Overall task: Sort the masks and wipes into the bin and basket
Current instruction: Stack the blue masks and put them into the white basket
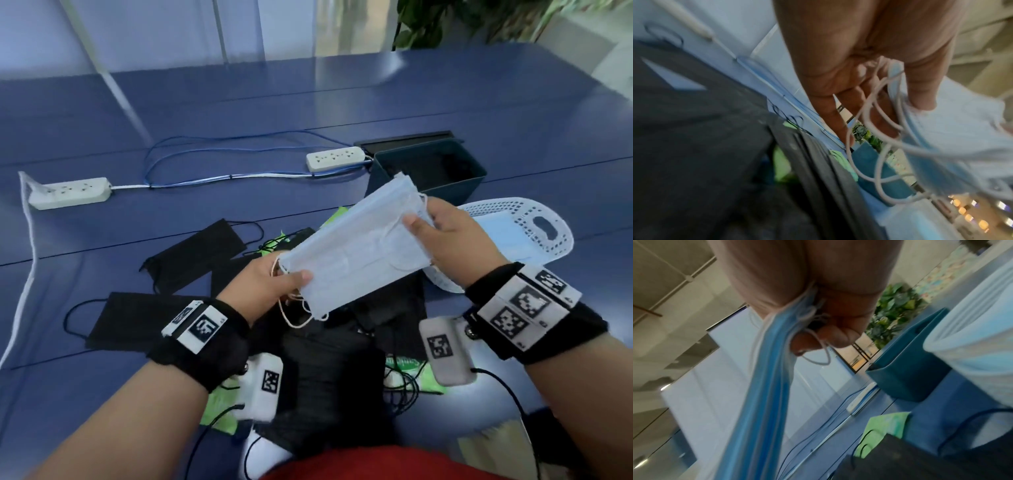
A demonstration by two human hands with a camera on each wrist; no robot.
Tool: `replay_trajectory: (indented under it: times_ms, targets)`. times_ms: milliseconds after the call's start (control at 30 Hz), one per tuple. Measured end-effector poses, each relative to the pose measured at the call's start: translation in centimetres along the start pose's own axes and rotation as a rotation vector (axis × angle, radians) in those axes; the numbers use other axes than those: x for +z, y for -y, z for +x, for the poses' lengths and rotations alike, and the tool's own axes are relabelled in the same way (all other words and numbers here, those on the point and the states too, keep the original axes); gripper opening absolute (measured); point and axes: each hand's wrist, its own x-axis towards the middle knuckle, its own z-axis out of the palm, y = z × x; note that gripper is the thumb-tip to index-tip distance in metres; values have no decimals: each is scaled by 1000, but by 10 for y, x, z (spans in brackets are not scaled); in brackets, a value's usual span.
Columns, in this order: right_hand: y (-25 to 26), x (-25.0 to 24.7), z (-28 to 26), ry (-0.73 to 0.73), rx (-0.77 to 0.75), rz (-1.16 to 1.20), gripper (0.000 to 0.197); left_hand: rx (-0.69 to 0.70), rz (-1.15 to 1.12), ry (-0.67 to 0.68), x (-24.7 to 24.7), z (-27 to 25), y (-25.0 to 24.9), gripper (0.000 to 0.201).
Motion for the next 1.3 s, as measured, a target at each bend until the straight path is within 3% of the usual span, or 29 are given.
replay_trajectory:
  times_ms: [100, 200, 333, 400, 467, 533, 633, 833, 900, 1000, 1067, 1100, 1167, 1300]
  targets:
    - [-23, -32, 3, -165, 71, 92, 11, -38, -234, 37, 38, 24, -16, 22]
    - [-46, -69, 4, -287, 123, 120, 27, -30, -221, 47, 82, 51, -31, 21]
    - [-85, -114, 3, -215, 158, 29, 41, 11, -119, -32, 138, 92, -41, 13]
    - [-108, -129, 3, -194, 166, -123, 38, 40, -12, -33, 163, 107, -43, 28]
    - [-133, -140, 5, -226, 203, -244, 32, 41, 170, -62, 186, 120, -43, 29]
    - [-156, -146, 9, -253, 269, -277, 31, 81, 349, -124, 205, 130, -41, 31]
    - [-183, -150, 19, -216, 295, -304, 33, 89, 522, -98, 222, 140, -39, 55]
    - [-221, -138, 32, 28, 262, -431, 35, 167, 1200, -148, 230, 132, -31, 65]
    - [-221, -139, 34, 83, 264, -530, 40, 266, 1274, -52, 230, 126, -32, 73]
    - [-206, -146, 32, 168, 139, -720, 72, 388, 1489, 362, 236, 123, -31, 85]
    - [-197, -148, 30, 348, 19, -839, 102, 362, 1616, 535, 240, 128, -29, 83]
    - [-197, -148, 30, 458, 0, -888, 105, 335, 1665, 574, 243, 131, -29, 81]
    - [-203, -145, 31, 634, 23, -970, 89, 307, 1787, 626, 250, 137, -27, 69]
    - [-208, -139, 39, 670, 31, -1032, 63, 298, 1924, 657, 257, 150, -23, 43]
